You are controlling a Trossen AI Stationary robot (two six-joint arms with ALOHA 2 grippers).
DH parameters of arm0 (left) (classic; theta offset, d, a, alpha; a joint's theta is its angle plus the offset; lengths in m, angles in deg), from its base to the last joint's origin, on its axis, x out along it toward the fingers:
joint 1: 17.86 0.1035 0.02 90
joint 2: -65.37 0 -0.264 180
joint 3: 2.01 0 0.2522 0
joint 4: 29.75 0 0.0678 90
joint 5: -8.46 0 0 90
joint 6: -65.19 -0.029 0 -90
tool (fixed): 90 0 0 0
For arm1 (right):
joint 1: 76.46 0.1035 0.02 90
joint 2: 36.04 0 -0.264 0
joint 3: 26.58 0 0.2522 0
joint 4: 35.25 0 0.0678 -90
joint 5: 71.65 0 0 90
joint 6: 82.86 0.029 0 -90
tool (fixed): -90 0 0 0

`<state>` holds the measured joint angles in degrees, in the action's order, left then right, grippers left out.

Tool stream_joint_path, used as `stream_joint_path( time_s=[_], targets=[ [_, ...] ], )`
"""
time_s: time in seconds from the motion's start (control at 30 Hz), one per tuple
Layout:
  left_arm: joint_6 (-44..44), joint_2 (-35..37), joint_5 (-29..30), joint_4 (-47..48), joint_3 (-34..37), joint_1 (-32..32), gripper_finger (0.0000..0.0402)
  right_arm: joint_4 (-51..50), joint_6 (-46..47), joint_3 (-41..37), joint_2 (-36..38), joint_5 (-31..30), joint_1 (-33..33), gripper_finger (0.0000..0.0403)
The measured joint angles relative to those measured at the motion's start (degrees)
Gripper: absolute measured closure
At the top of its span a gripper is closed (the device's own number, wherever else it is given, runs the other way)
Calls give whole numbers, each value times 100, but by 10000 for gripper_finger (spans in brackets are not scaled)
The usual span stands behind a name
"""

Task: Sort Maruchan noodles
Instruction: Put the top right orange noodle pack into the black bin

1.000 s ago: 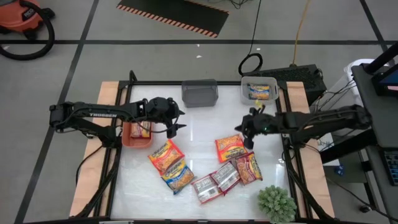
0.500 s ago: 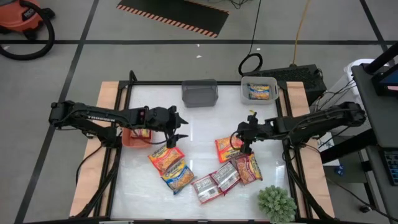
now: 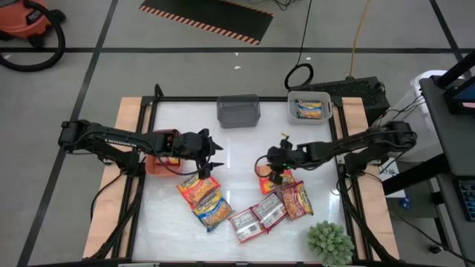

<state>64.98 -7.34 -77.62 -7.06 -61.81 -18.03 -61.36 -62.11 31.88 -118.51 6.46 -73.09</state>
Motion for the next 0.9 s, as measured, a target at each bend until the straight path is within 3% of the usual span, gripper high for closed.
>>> stream_joint_path(
  time_s=[0.37, 0.9],
  targets=[
    [333, -4, 244, 296, 52, -142, 112, -762, -336, 1529, -1441, 1, 87, 286],
    [350, -4, 256, 35, 59, -529, 112, -1101, -542, 1753, -1842, -6, 101, 237]
  ],
)
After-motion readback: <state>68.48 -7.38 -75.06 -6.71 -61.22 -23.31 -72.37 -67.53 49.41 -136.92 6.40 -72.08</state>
